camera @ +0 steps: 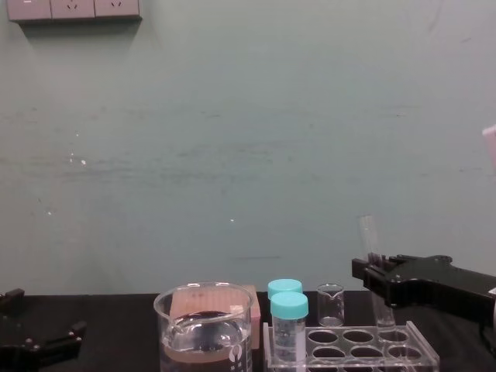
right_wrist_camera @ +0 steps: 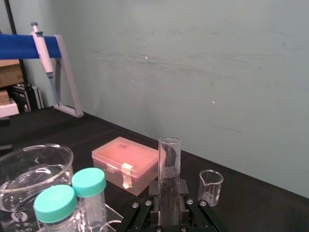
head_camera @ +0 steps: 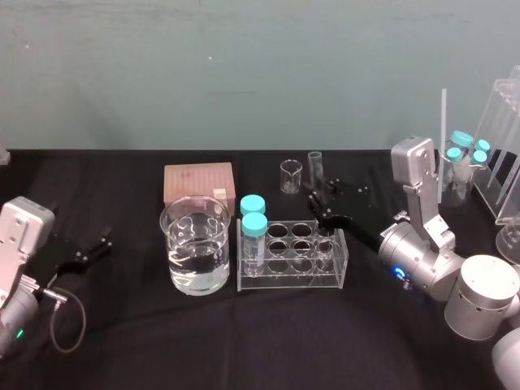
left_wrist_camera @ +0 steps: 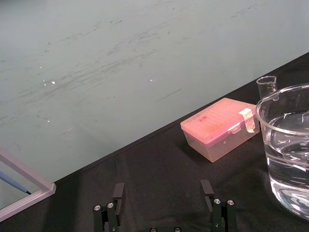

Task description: Hold the test tube with one hand and immerse one end into the beaker, then return it to the test tube rack.

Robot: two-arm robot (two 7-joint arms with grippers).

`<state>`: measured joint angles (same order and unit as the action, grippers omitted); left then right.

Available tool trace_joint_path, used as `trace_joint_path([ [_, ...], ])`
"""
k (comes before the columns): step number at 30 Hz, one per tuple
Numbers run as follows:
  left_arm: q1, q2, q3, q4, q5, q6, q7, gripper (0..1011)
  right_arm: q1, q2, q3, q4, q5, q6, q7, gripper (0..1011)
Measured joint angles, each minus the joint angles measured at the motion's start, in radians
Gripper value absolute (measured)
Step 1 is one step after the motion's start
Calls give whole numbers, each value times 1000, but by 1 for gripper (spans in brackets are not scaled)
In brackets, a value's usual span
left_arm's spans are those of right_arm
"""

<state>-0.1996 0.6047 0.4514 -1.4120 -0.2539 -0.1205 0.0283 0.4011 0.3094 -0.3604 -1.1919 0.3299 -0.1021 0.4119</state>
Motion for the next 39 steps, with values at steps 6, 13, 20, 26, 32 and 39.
trace_joint_path([
  [6,0,0,0,0,0,0,0,1000,-6,-8,13,-8,-1,-14,11,226],
  [13,0,0,0,0,0,0,0,1000,-23,-15,41,-36,2,-39,9,226],
  [20,0,0,0,0,0,0,0,1000,-47,-15,71,-71,14,-72,6,226],
  [26,0,0,0,0,0,0,0,1000,-67,-20,97,-102,43,-103,17,226],
  [32,0,0,0,0,0,0,0,1000,-71,-23,112,-142,71,-132,40,226],
  [39,0,0,0,0,0,0,0,1000,-72,-2,124,-205,77,-138,46,226],
])
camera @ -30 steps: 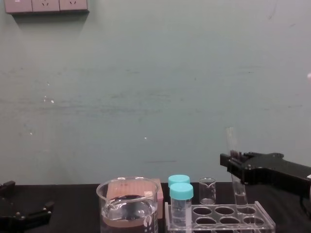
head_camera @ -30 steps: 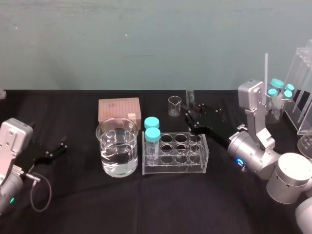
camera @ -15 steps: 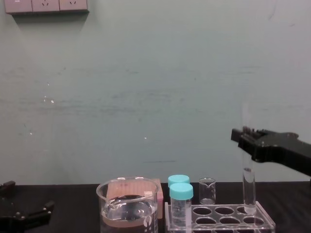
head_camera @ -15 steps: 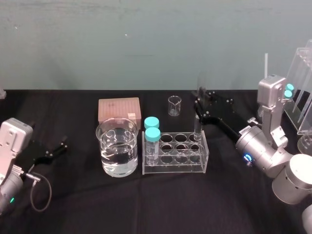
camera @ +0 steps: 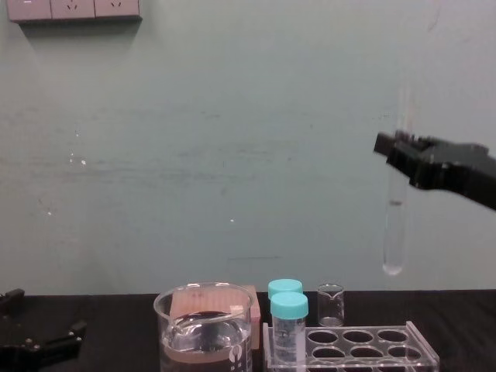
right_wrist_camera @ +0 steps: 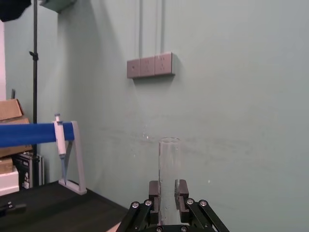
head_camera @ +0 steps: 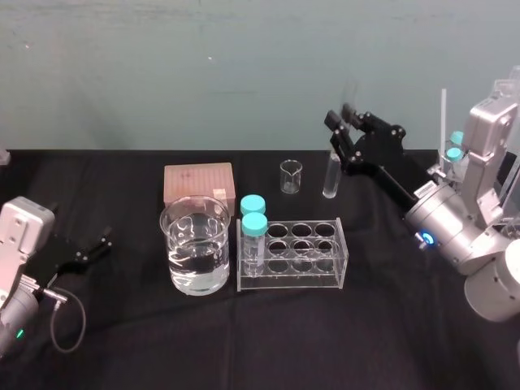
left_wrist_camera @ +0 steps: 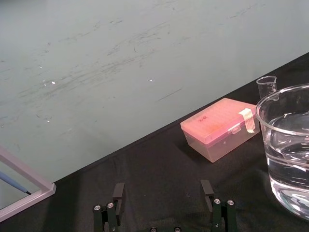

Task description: Hold the test tube with one hand and immerse one end into the beaker, then return it to the test tube rack.

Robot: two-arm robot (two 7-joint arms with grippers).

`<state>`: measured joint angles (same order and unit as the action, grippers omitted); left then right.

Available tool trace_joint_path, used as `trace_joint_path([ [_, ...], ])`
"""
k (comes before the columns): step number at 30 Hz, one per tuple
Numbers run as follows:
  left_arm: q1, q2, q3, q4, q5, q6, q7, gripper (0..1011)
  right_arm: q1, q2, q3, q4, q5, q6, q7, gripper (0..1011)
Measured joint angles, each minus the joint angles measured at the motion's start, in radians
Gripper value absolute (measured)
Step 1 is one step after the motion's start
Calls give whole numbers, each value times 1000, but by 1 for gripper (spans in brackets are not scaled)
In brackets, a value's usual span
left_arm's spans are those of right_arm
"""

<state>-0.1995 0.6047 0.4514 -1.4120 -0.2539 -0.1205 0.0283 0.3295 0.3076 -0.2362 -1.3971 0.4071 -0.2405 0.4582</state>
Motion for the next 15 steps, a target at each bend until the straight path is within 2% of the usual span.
trace_joint_path([
  [7,0,0,0,0,0,0,0,1000,-13,20,12,-49,-2,6,-7,226],
  [15,0,0,0,0,0,0,0,1000,-24,26,22,-73,-3,11,-22,226],
])
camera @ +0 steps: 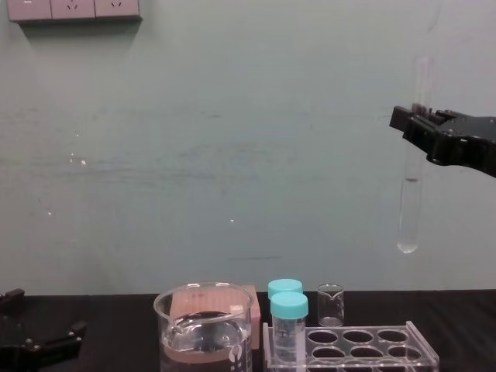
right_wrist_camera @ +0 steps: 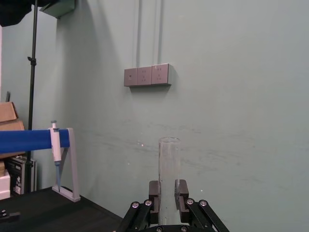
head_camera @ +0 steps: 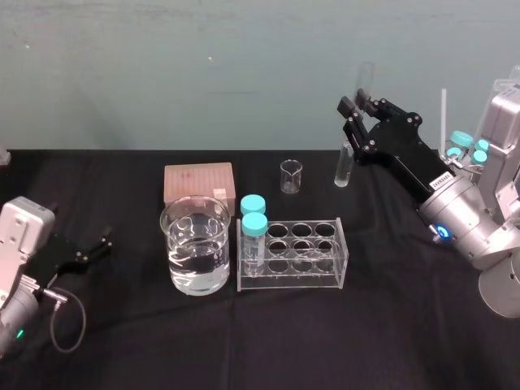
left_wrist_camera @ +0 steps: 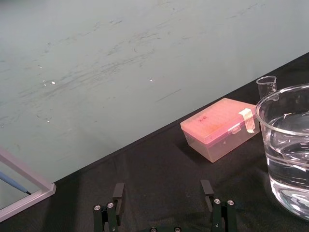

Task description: Hold the test tube with one hand and immerse one end into the beaker, then return it to the test tube rack.

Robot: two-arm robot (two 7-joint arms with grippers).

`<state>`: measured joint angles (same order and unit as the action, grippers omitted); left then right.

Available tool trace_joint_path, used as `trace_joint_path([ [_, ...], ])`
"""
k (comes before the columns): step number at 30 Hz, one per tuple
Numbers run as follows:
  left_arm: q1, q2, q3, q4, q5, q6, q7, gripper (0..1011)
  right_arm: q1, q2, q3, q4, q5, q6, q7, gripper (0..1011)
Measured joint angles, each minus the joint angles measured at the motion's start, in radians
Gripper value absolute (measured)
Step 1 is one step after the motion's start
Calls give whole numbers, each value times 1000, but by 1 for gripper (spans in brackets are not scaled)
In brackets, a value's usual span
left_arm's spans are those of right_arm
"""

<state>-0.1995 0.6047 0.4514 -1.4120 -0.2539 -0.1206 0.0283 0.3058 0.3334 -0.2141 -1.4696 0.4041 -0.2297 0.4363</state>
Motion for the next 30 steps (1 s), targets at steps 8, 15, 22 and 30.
trace_joint_path([
  [8,0,0,0,0,0,0,0,1000,-4,2,3,-5,-4,4,-8,226],
  [15,0,0,0,0,0,0,0,1000,-2,0,2,-3,-8,8,-10,226],
  [22,0,0,0,0,0,0,0,1000,-2,-2,1,-1,-13,8,-12,226],
  [30,0,0,0,0,0,0,0,1000,-2,-2,1,0,-17,9,-14,226],
])
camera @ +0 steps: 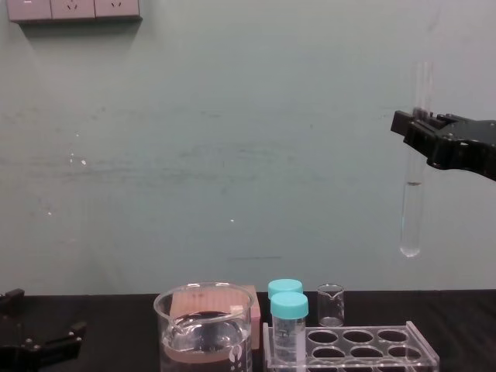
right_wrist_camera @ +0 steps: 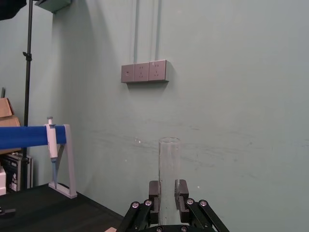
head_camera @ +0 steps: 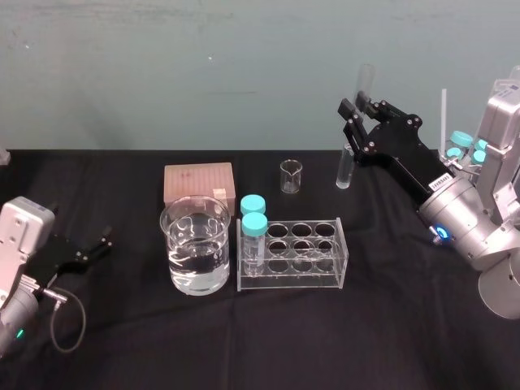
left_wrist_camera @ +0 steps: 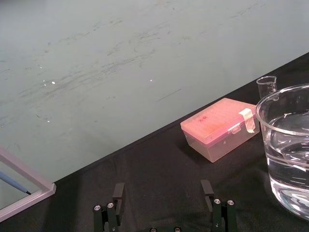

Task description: Hold the test tube with one hand and immerse one end into the beaker, then return it to the test tube rack.

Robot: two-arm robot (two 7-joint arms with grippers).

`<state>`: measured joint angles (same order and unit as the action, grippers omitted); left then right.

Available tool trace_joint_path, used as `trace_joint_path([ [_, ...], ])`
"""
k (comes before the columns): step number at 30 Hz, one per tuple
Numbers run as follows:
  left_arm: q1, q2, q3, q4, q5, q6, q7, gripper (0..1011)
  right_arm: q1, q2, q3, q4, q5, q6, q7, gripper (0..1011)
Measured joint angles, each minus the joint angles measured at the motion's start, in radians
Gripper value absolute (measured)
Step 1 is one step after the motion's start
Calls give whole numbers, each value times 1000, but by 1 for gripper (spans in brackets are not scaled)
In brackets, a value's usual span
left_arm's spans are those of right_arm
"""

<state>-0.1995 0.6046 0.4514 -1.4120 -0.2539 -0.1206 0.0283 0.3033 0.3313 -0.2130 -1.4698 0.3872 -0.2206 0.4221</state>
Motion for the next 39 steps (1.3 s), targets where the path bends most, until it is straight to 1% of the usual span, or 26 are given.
trace_joint_path([
  [39,0,0,0,0,0,0,0,1000,0,-1,-2,7,1,7,3,226],
])
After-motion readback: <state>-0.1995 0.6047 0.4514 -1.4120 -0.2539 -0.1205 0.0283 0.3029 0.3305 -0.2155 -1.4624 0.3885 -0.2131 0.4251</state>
